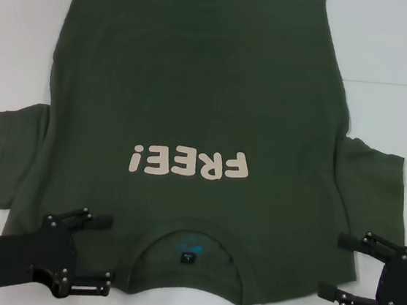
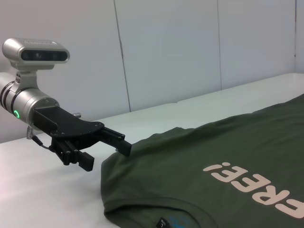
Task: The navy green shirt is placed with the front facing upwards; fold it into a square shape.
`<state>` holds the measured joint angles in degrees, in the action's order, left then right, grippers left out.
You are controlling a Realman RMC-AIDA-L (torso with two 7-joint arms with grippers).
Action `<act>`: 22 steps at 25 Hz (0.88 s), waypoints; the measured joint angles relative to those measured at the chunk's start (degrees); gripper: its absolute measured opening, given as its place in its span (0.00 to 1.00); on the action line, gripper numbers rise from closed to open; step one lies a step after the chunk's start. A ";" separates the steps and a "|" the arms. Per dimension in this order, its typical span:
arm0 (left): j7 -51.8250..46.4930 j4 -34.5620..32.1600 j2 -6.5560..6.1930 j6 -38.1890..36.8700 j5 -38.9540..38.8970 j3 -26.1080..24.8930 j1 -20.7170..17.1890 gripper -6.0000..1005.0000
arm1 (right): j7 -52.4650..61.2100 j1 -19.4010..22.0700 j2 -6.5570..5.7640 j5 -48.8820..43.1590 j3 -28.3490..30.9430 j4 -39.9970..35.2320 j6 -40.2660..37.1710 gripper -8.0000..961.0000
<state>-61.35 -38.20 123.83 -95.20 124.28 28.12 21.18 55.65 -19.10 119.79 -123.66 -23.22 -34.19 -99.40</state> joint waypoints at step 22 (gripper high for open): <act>-43.49 -5.91 -6.01 -5.43 -0.02 -7.86 4.58 0.91 | 0.50 -0.16 -0.09 0.00 0.01 -0.33 0.01 0.95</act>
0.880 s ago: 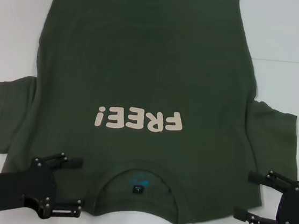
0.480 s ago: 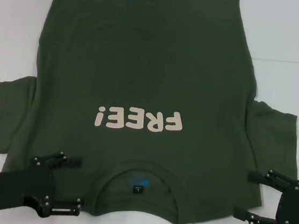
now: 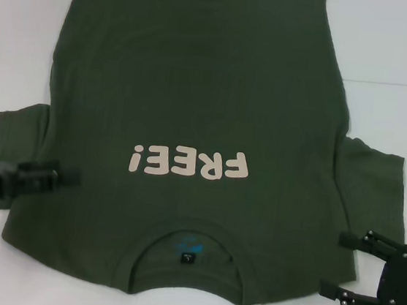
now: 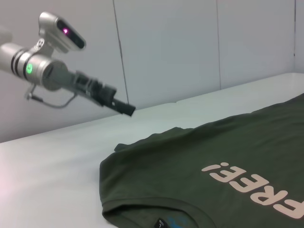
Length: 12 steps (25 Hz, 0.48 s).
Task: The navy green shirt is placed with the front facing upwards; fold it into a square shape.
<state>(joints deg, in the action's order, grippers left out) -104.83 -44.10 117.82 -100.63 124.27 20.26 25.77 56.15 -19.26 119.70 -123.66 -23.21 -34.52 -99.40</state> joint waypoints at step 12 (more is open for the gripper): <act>-28.83 -4.89 -6.29 3.40 20.89 -10.43 5.50 0.91 | 0.09 0.28 -0.10 -0.15 -0.18 -0.17 -0.08 0.95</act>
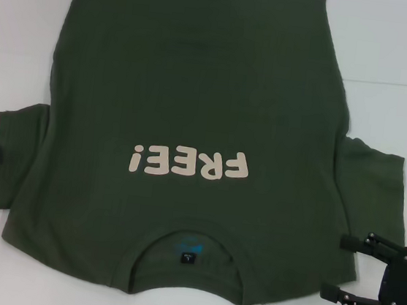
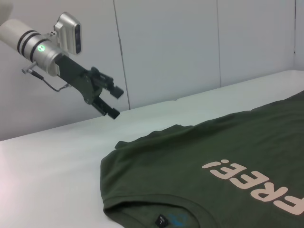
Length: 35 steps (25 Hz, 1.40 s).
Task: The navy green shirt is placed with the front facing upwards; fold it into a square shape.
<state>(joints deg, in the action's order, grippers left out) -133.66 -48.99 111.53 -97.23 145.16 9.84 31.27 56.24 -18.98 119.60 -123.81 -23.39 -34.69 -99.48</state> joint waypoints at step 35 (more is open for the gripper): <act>-0.57 3.21 1.62 14.48 4.75 6.77 -0.34 0.91 | 0.10 0.01 0.03 -0.13 0.18 0.19 -0.02 0.95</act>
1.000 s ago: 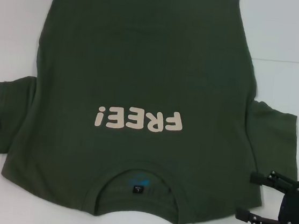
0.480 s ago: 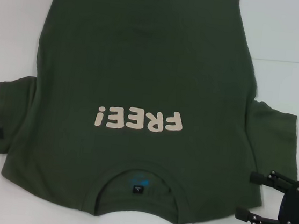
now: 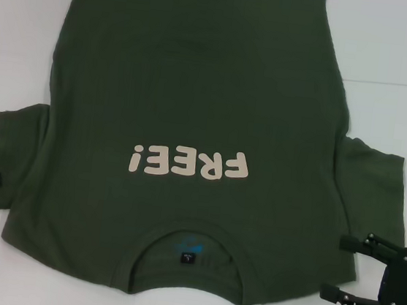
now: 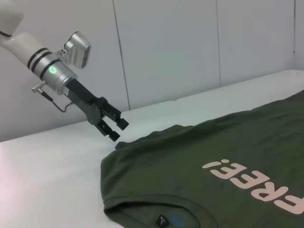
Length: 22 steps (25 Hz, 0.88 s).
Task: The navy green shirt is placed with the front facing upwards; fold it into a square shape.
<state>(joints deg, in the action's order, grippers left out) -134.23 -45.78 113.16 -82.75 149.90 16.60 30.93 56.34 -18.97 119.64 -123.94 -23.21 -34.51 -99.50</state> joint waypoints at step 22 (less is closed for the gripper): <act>-0.50 0.68 0.22 0.58 0.13 0.98 -0.03 0.91 | 0.00 0.09 0.07 0.02 0.00 -0.02 0.00 0.95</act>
<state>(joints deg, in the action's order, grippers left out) -134.73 -45.10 113.38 -82.17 150.03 17.58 30.90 56.34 -18.89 119.70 -123.92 -23.21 -34.53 -99.49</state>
